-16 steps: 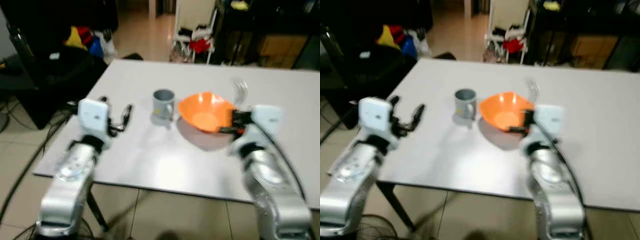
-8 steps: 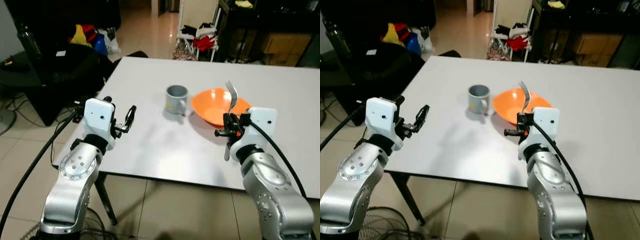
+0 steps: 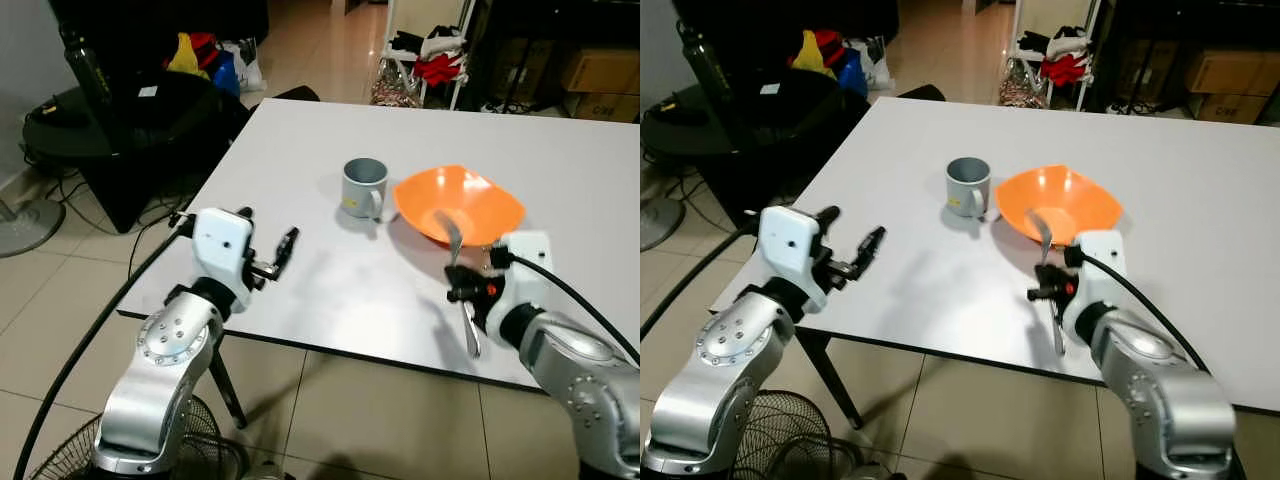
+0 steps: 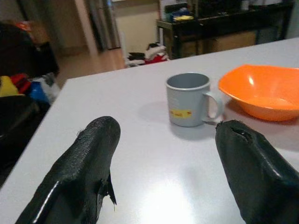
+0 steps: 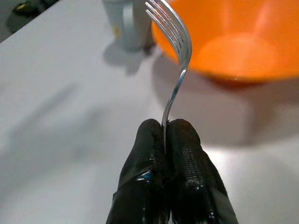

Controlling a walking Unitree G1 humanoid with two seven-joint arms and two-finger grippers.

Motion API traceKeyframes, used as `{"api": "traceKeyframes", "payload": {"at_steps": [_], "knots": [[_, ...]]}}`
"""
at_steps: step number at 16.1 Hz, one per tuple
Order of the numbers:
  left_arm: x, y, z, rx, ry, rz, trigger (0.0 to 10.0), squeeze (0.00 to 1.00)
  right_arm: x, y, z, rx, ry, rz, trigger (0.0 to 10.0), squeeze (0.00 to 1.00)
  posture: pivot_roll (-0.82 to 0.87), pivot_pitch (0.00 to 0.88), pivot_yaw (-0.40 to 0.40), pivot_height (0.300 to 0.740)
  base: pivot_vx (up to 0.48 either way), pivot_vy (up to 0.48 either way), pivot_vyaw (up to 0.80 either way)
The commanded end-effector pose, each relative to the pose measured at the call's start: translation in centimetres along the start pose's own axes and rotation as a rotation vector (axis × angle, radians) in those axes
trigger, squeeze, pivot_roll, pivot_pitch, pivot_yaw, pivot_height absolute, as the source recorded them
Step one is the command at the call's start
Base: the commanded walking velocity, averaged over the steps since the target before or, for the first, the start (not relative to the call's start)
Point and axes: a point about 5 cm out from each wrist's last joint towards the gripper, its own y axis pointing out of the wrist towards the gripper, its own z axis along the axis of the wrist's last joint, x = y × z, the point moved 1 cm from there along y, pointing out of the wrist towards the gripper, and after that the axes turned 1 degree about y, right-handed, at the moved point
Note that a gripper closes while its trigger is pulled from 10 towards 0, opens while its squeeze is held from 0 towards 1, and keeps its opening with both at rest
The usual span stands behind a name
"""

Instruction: Setting the table

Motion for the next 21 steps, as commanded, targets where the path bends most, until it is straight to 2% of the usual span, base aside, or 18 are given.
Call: {"api": "traceKeyframes", "payload": {"at_steps": [1, 3, 4, 8, 15, 16, 21], "knots": [[1.2, -0.1, 0.0, -0.011, 0.011, -0.1, 10.0, 0.0, 0.9, -0.2, 0.2, -0.036, 0.063, 0.025, 10.0, 0.0, 0.08, 0.0, 0.037, 0.74, 0.0, 0.0, 0.0], [1.8, -0.4, 0.0, -0.02, 0.008, -0.172, 10.0, 0.0, 1.3, -0.6, 0.2, -0.06, 0.084, 0.034, 10.0, 0.0, 0.08, 0.0, 0.031, 0.74, 0.0, 0.0, 0.0], [2.4, -0.8, -0.2, -0.036, -0.006, -0.244, 10.0, 0.0, 1.6, -1.0, -0.1, -0.097, 0.094, 0.049, 10.0, 0.0, 0.07, 0.0, 0.033, 0.74, 0.0, 0.0, 0.0], [3.2, -1.2, -0.4, -0.065, -0.009, -0.329, 10.0, 0.0, 2.3, -1.5, -0.9, -0.161, 0.126, 0.035, 10.0, 0.0, 0.06, 0.0, 0.033, 0.74, 0.0, 0.0, 0.0], [4.1, -1.8, -0.6, -0.097, -0.015, -0.439, 10.0, 0.0, 6.2, -1.3, -0.6, -0.209, 0.101, -0.118, 10.0, 0.0, 0.05, 0.0, 0.042, 0.74, 0.0, 0.0, 0.0], [4.1, -1.8, -0.5, -0.095, -0.014, -0.443, 10.0, 0.0, 7.2, -1.3, -0.6, -0.214, 0.081, -0.155, 10.0, 0.0, 0.05, 0.0, 0.046, 0.74, 0.0, 0.0, 0.0], [4.6, -1.9, -0.4, -0.109, -0.022, -0.517, 10.0, 0.0, 9.1, -0.2, 0.5, -0.171, 0.083, -0.182, 10.0, 0.0, 0.05, 0.0, 0.056, 0.74, 0.0, 0.0, 0.0]]}}
